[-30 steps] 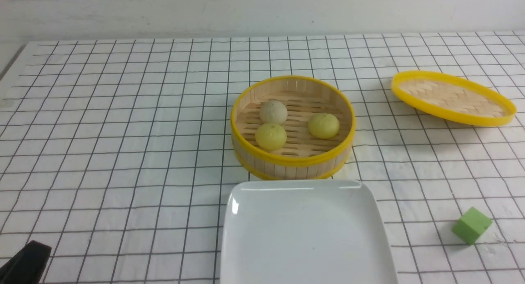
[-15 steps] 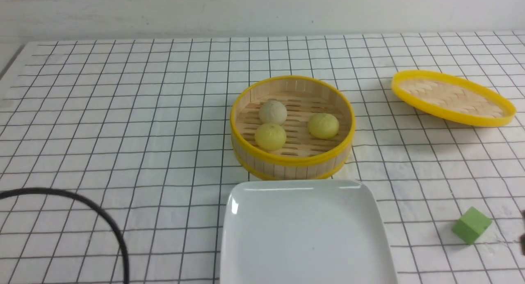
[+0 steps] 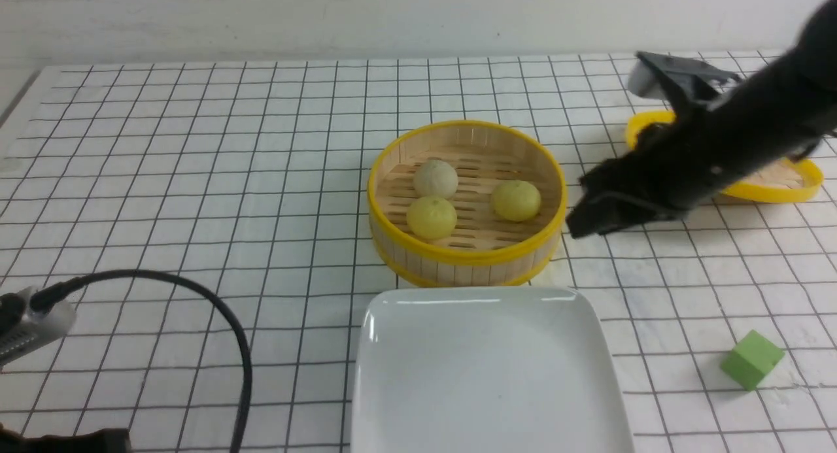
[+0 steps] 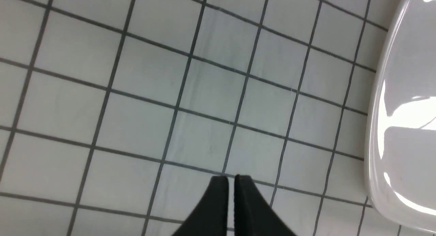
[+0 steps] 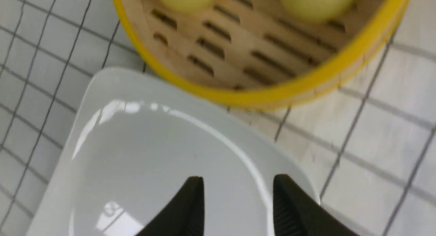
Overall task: Put the steamed buns into the plate on the white-black tablecloth.
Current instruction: 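Reach toward a bun in the bamboo steamer with the right gripper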
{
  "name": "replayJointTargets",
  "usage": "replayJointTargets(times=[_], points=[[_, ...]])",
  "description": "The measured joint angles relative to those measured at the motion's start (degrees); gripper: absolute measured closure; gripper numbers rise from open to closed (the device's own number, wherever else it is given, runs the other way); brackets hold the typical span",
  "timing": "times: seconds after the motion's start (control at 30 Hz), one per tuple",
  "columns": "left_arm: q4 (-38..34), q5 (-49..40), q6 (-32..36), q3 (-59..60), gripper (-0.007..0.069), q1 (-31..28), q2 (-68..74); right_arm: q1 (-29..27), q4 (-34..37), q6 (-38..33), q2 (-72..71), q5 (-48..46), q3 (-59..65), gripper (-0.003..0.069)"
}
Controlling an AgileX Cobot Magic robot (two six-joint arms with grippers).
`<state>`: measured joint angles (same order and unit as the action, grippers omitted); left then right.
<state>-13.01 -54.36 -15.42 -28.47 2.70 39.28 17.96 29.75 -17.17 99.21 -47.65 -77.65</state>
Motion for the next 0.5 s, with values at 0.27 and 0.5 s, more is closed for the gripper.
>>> replayJointTargets(times=[0.27, 0.5], points=[[-0.02, 0.6, 0.07, -0.04, 0.0407, 0.0, 0.0, 3.46, -12.54, 2.77, 16.83, 5.1, -16.86, 0.0282], [-0.02, 0.6, -0.3, -0.04, 0.0373, 0.0, 0.0, 3.53, -18.69, 7.28, 22.37, 6.29, -20.45, 0.0452]])
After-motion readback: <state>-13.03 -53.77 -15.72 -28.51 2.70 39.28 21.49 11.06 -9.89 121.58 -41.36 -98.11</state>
